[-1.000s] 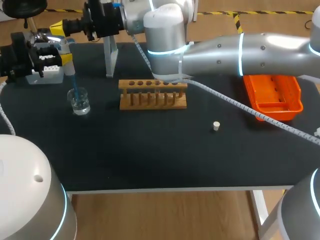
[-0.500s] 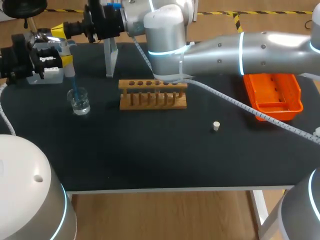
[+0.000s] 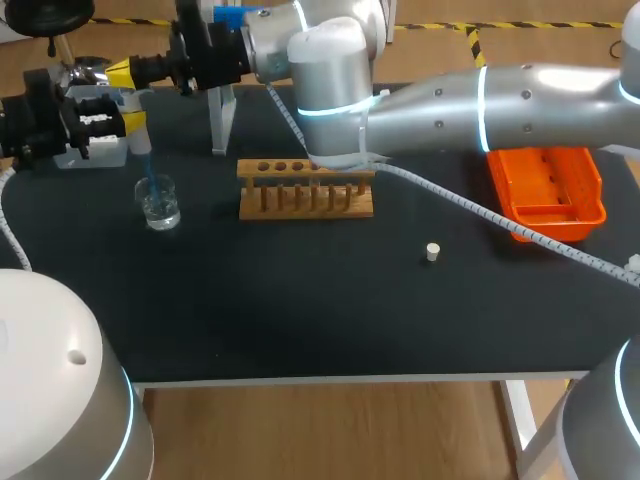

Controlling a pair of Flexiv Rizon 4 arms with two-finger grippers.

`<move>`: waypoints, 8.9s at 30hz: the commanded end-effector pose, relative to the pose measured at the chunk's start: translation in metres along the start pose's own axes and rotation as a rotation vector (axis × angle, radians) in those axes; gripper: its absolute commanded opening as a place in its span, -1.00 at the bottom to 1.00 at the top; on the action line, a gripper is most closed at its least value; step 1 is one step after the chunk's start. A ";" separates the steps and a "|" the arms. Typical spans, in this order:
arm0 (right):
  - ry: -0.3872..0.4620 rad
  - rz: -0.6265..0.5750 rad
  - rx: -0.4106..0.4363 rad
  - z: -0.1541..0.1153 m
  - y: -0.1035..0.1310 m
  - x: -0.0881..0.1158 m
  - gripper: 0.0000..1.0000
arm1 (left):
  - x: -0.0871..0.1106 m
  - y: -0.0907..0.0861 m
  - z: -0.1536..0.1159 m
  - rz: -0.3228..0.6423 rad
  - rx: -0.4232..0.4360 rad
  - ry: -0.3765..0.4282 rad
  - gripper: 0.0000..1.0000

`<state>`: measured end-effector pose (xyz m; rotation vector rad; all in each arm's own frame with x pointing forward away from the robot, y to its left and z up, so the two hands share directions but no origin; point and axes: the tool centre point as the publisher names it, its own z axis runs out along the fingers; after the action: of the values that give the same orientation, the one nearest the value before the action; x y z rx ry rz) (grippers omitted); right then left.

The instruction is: Invert the test tube, pick up the pipette, mount the tip to pipette, aspirate from beaker and dispense into the tube, eject the tip, return the pipette, and cap with the stopper.

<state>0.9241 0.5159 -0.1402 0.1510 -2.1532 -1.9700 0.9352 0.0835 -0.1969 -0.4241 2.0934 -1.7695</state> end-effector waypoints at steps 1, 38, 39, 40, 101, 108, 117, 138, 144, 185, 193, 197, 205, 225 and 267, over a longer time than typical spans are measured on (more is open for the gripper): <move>0.003 0.005 0.002 0.001 -0.009 0.001 -1.00 | -0.001 -0.005 0.000 0.000 -0.001 -0.003 -1.00; -0.069 -0.086 0.245 -0.154 0.000 0.076 1.00 | -0.001 -0.005 0.000 0.000 -0.001 -0.003 -1.00; -0.076 -0.081 0.250 -0.161 -0.004 0.078 1.00 | -0.001 -0.005 0.000 0.000 -0.001 -0.003 -1.00; -0.075 -0.075 0.248 -0.167 -0.008 0.080 1.00 | -0.001 -0.005 0.000 0.000 -0.001 -0.003 -1.00; -0.187 -0.042 0.532 -0.304 -0.167 0.002 1.00 | -0.001 -0.005 0.000 0.000 -0.001 -0.003 -1.00; -0.201 -0.081 0.595 -0.295 -0.178 -0.007 1.00 | -0.001 -0.005 0.000 0.000 -0.001 -0.003 -1.00; -0.218 -0.104 0.611 -0.284 -0.183 -0.009 1.00 | -0.001 -0.005 0.000 0.000 -0.001 -0.003 -1.00; -0.221 -0.089 0.616 -0.272 -0.195 -0.017 1.00 | -0.001 -0.005 0.000 0.000 -0.001 -0.003 -1.00; -0.221 -0.093 0.620 -0.268 -0.196 -0.018 1.00 | -0.001 -0.005 0.000 0.000 -0.001 -0.003 -1.00; -0.225 -0.106 0.642 -0.262 -0.186 -0.013 1.00 | -0.001 -0.005 0.000 0.000 -0.001 -0.003 -1.00; -0.225 -0.106 0.642 -0.262 -0.186 -0.013 1.00 | 0.000 -0.029 -0.003 0.044 -0.051 0.005 -1.00; -0.225 -0.106 0.642 -0.262 -0.186 -0.013 1.00 | 0.000 -0.045 -0.004 0.060 -0.059 -0.005 -1.00; -0.225 -0.106 0.642 -0.262 -0.186 -0.013 1.00 | 0.005 -0.076 -0.004 0.087 -0.074 -0.022 -1.00; -0.225 -0.106 0.642 -0.262 -0.186 -0.013 1.00 | 0.059 -0.191 0.074 0.031 -0.053 0.112 -1.00; -0.225 -0.106 0.642 -0.262 -0.186 -0.013 1.00 | 0.097 -0.241 0.214 0.086 0.013 0.366 -1.00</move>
<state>0.9839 0.2475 -0.3069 0.1512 -2.9108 -1.3231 0.9427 -0.1876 0.0020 -0.0089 2.2926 -1.9205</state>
